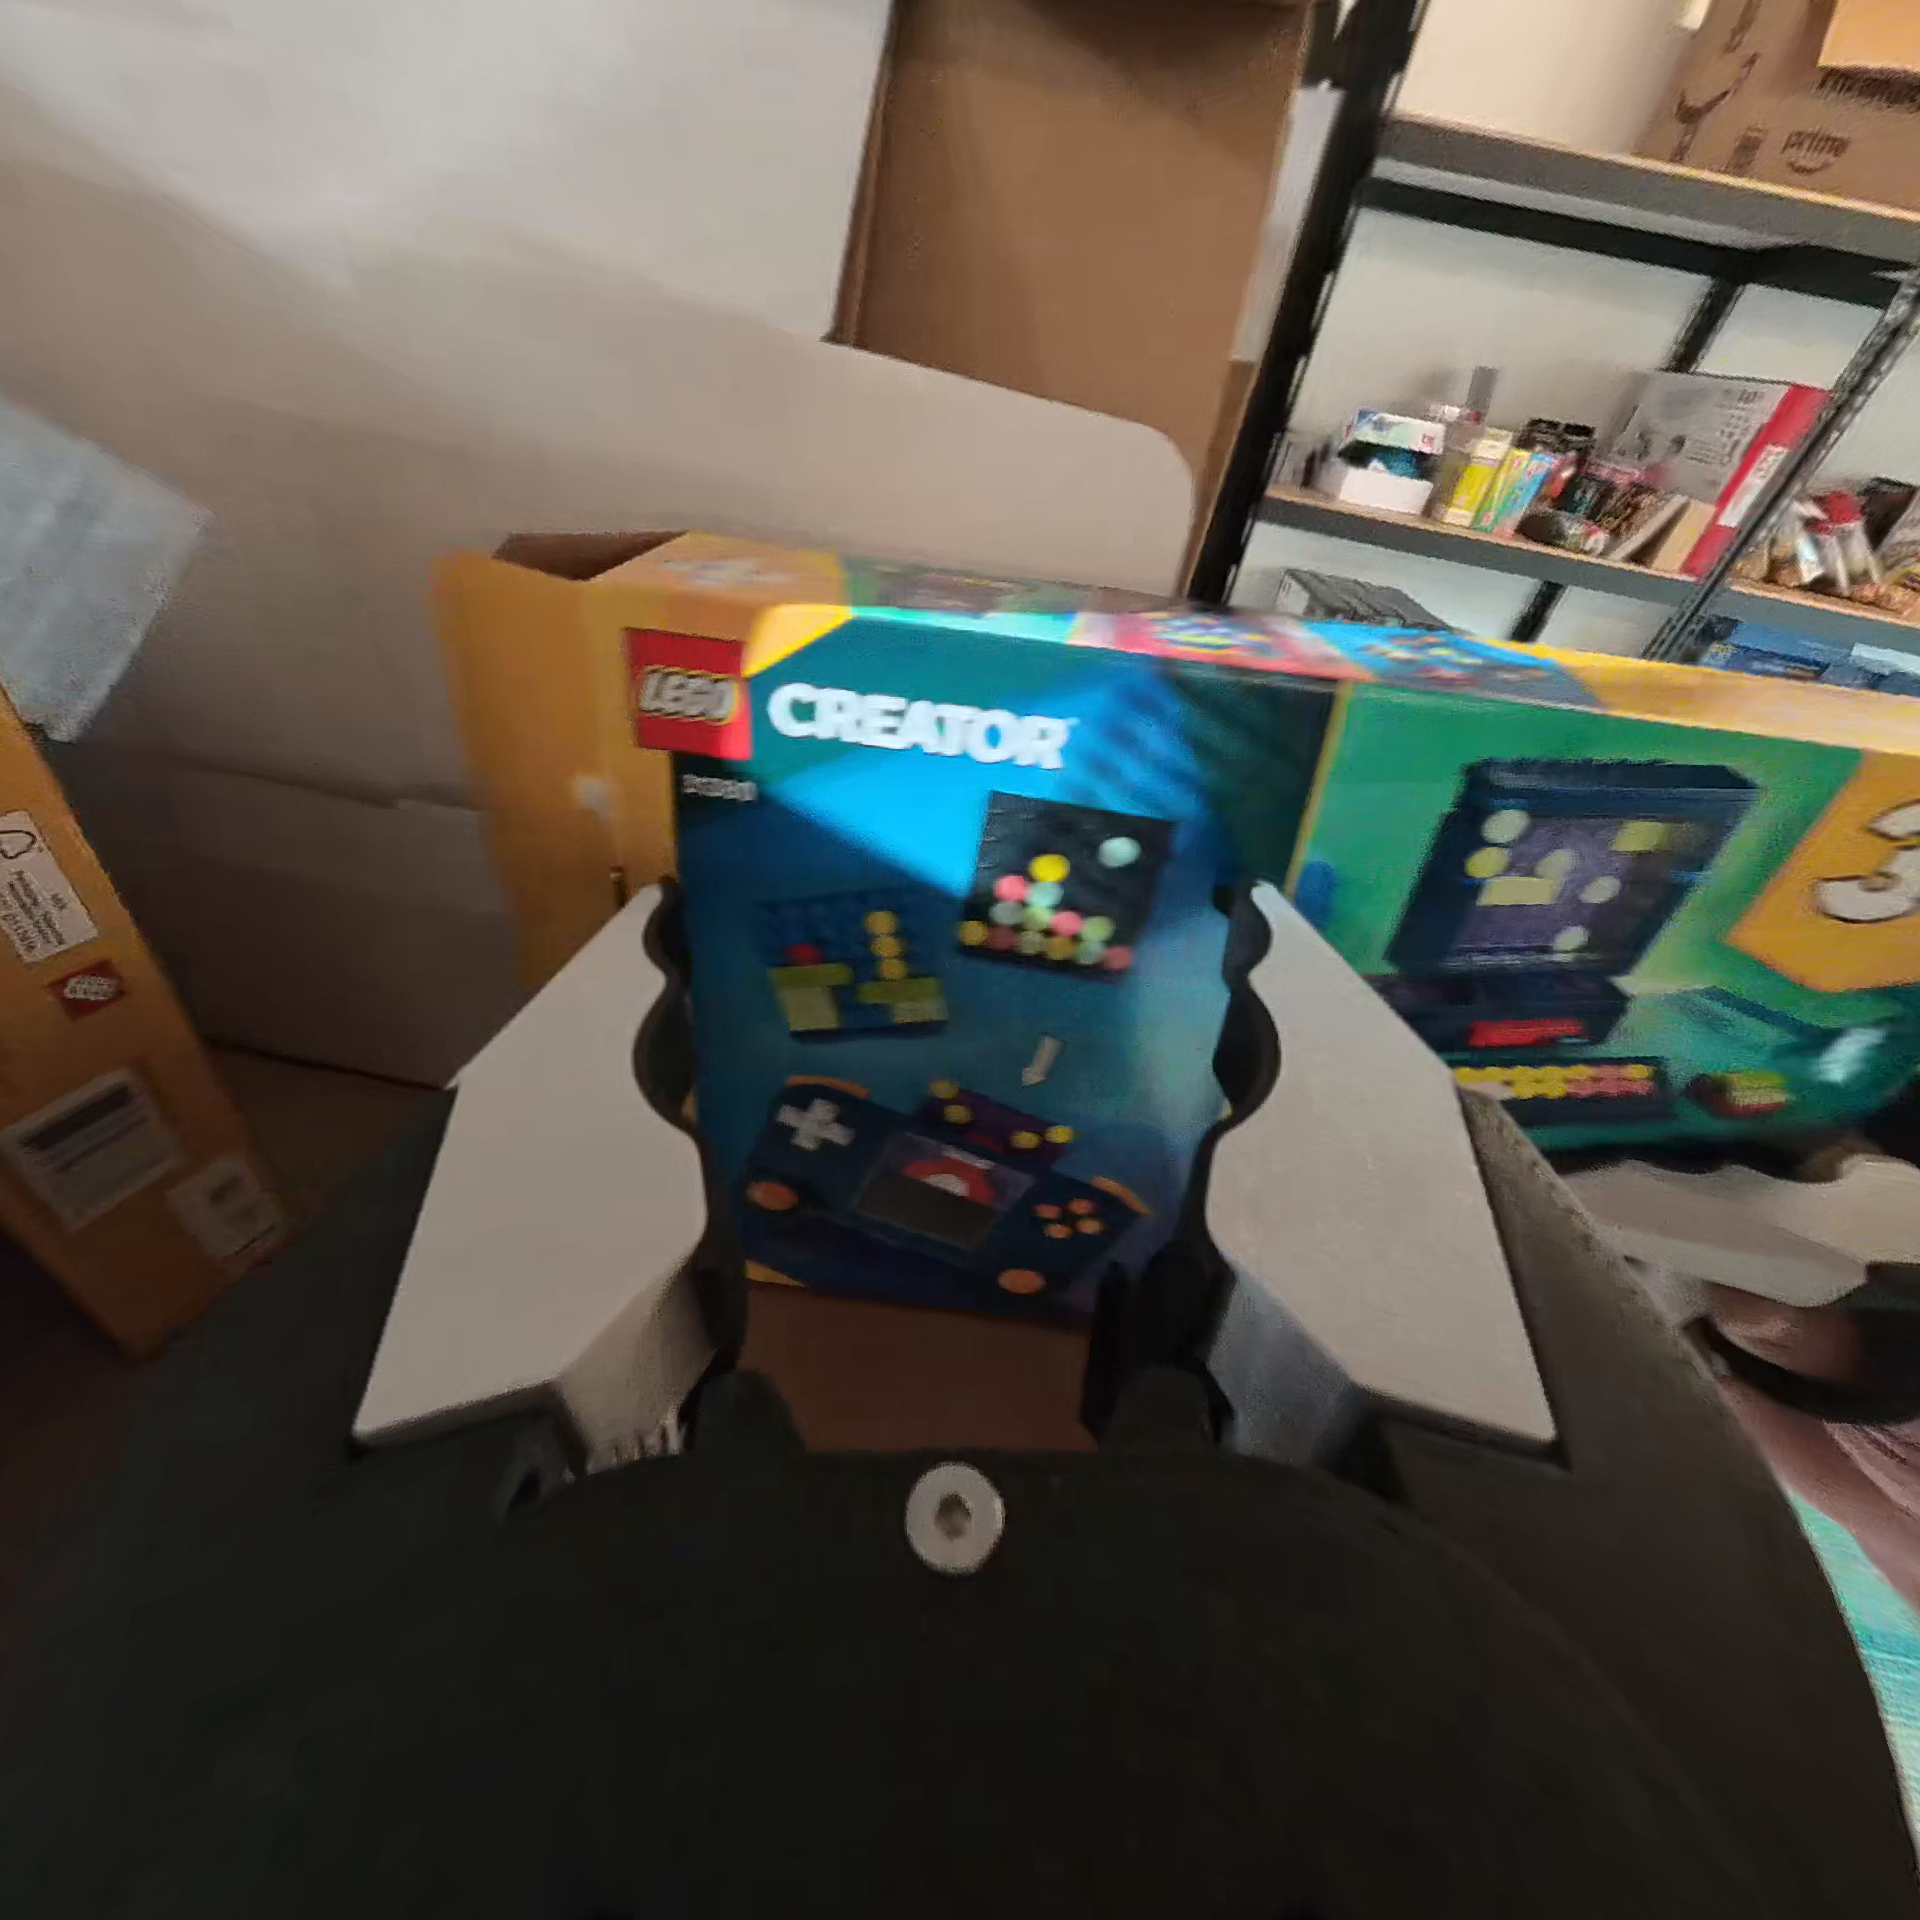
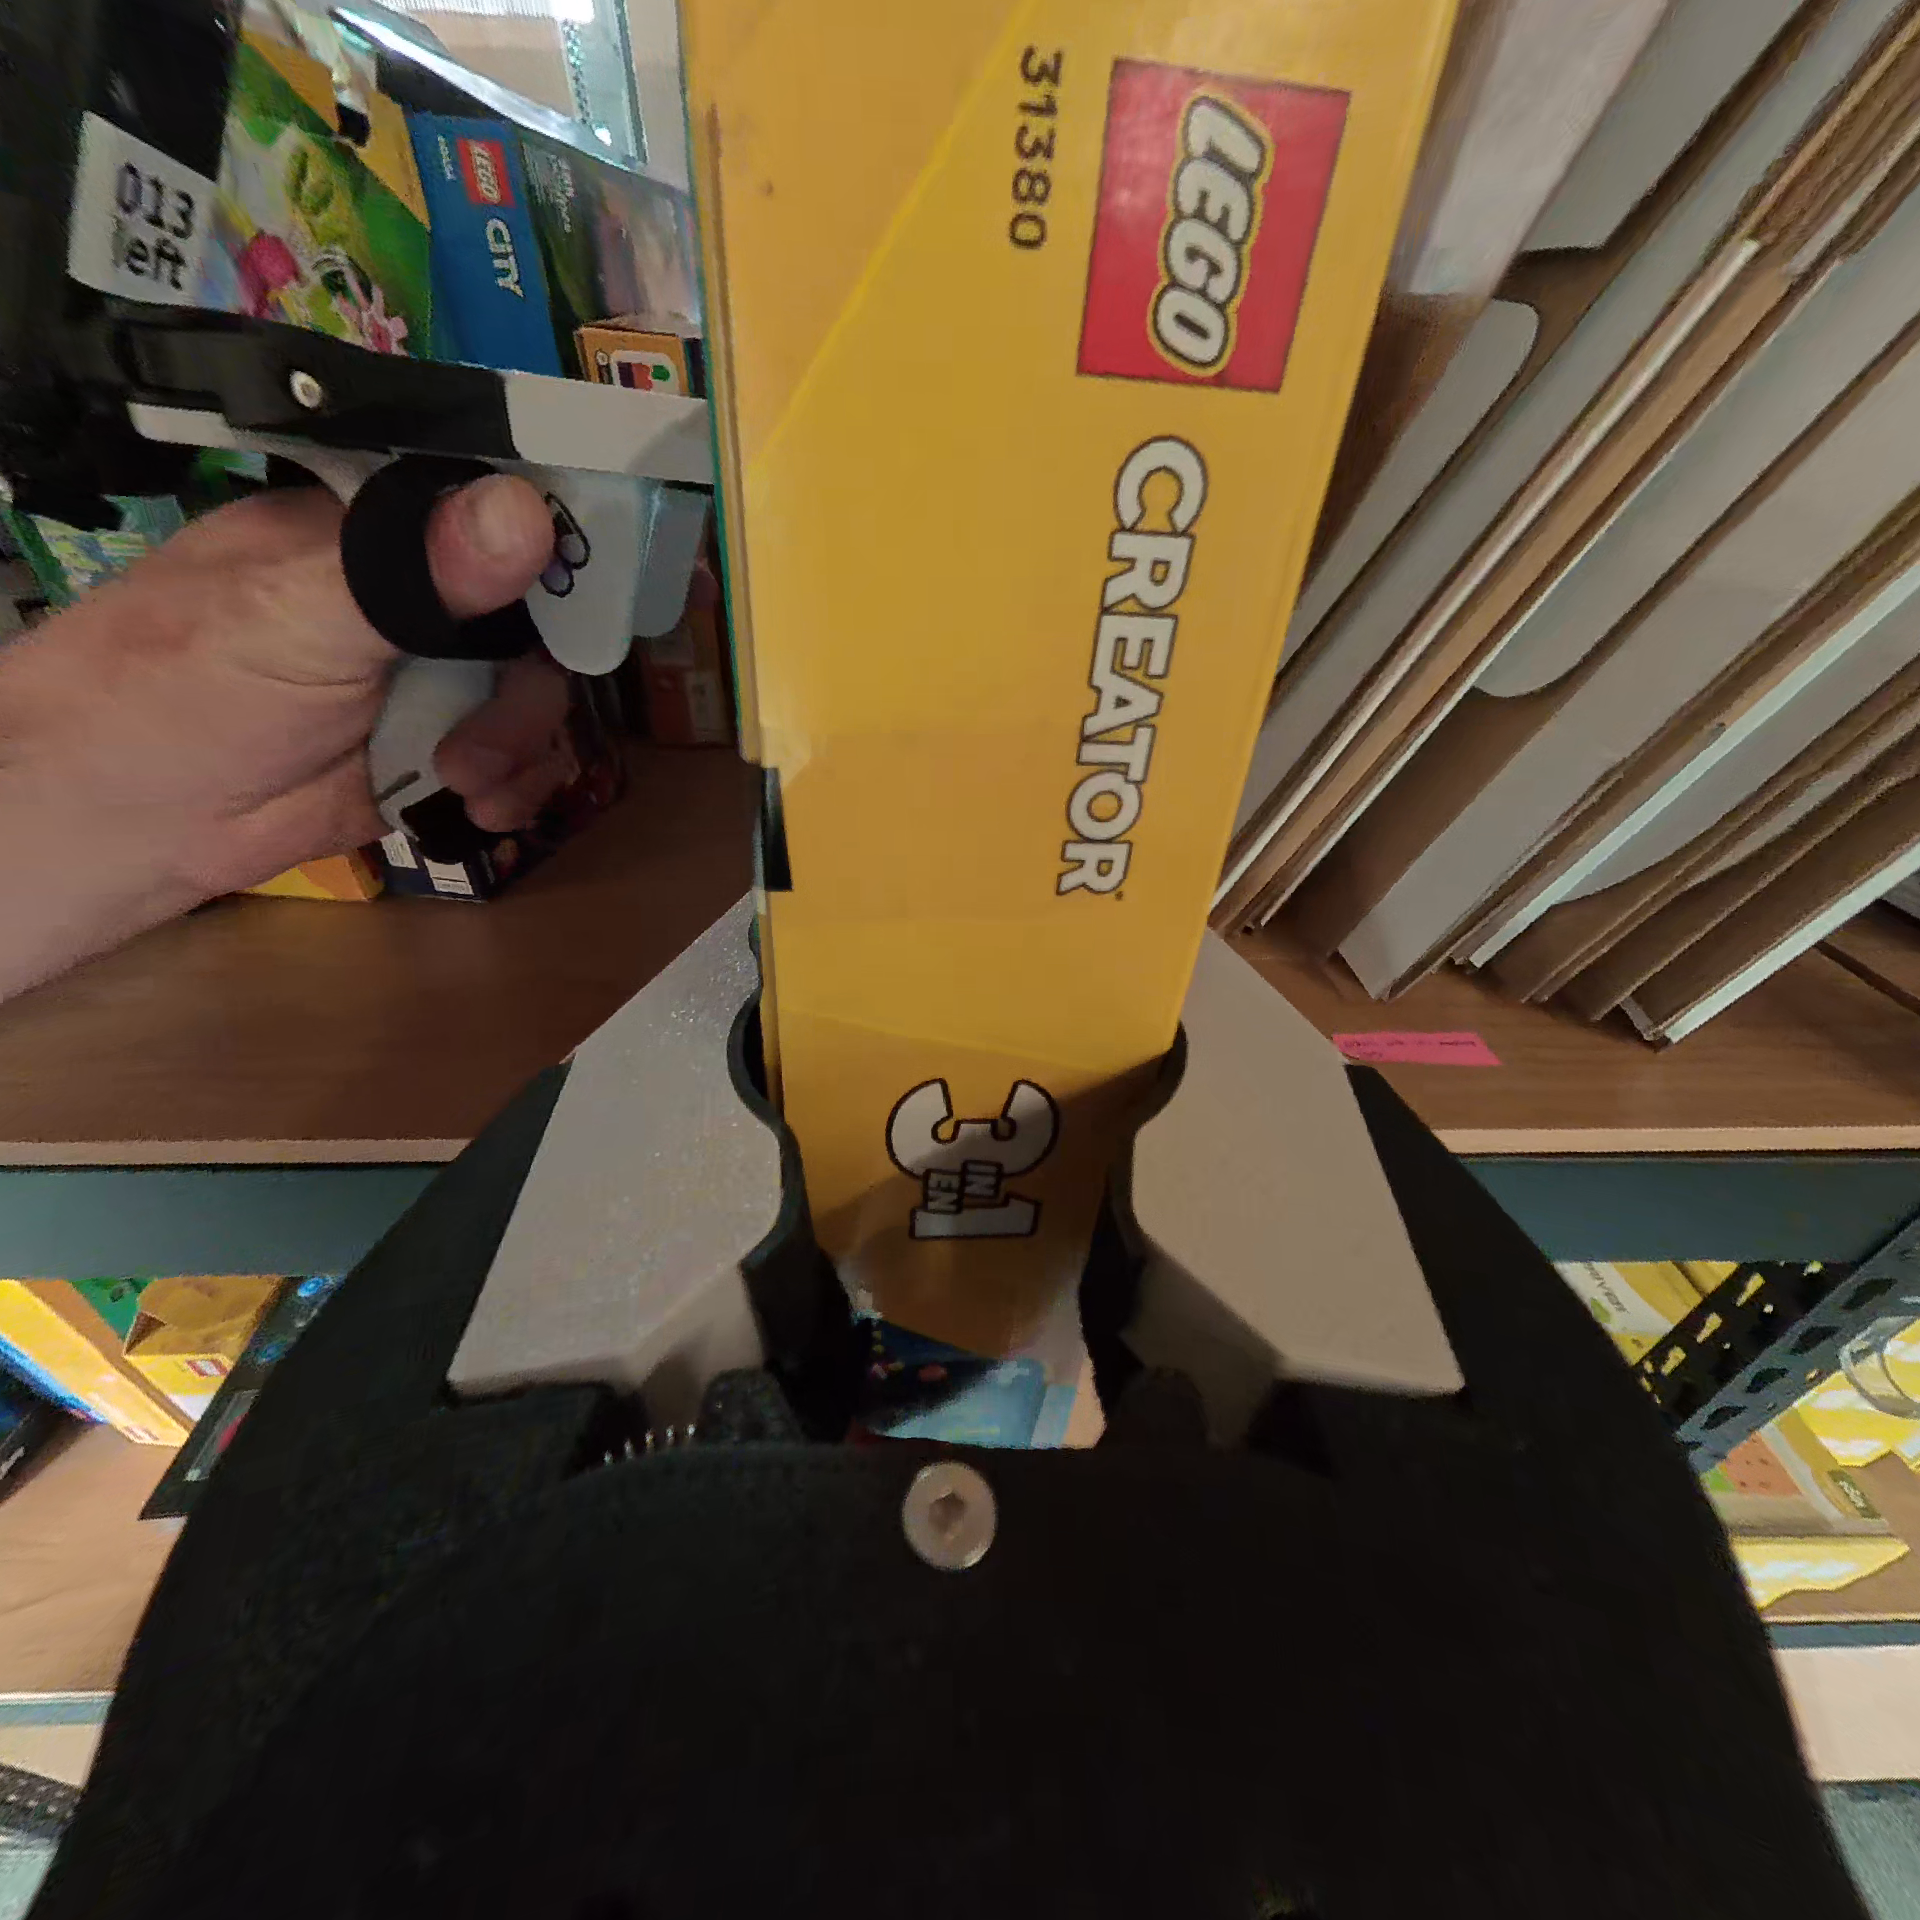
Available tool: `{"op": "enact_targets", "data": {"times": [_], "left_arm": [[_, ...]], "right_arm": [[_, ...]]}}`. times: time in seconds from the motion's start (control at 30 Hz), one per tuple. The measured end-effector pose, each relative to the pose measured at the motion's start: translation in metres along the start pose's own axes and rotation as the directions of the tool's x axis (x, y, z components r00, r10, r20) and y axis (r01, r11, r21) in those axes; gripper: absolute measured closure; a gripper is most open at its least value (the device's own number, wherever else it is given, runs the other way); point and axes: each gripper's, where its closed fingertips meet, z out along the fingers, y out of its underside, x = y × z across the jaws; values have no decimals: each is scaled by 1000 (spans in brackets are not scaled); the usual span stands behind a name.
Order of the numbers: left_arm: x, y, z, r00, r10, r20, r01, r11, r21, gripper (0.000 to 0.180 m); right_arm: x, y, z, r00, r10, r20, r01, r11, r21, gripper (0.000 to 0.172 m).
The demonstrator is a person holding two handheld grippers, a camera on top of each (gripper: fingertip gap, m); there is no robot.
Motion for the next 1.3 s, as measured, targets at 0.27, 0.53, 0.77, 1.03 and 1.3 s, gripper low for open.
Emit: {"op": "enact_targets", "data": {"times": [0.27, 0.53, 0.77, 1.03, 1.3], "left_arm": [[43, -11, -42, 986, -65, -150, 86, 987, 139, 86], [53, -6, -47, 979, -57, -193, 80, 991, 109, 94], [67, -3, -49, 975, -15, -221, 34, 996, 83, 99], [112, 20, -107, 964, 116, -240, -114, 993, 21, 106], [113, 61, -205, 966, 188, -177, -203, 977, -69, 109]], "right_arm": [[-40, -4, 5, 995, -77, -66, 76, 997, -10, 111], [-46, 3, 38, 991, -6, -132, 4, 1000, -17, 111], [-36, 4, 76, 986, -13, -169, 5, 999, -45, 111], [-18, 10, 126, 994, 18, -108, -31, 991, -130, 110], [0, 15, 165, 997, 11, -77, -26, 980, -195, 109]]}}
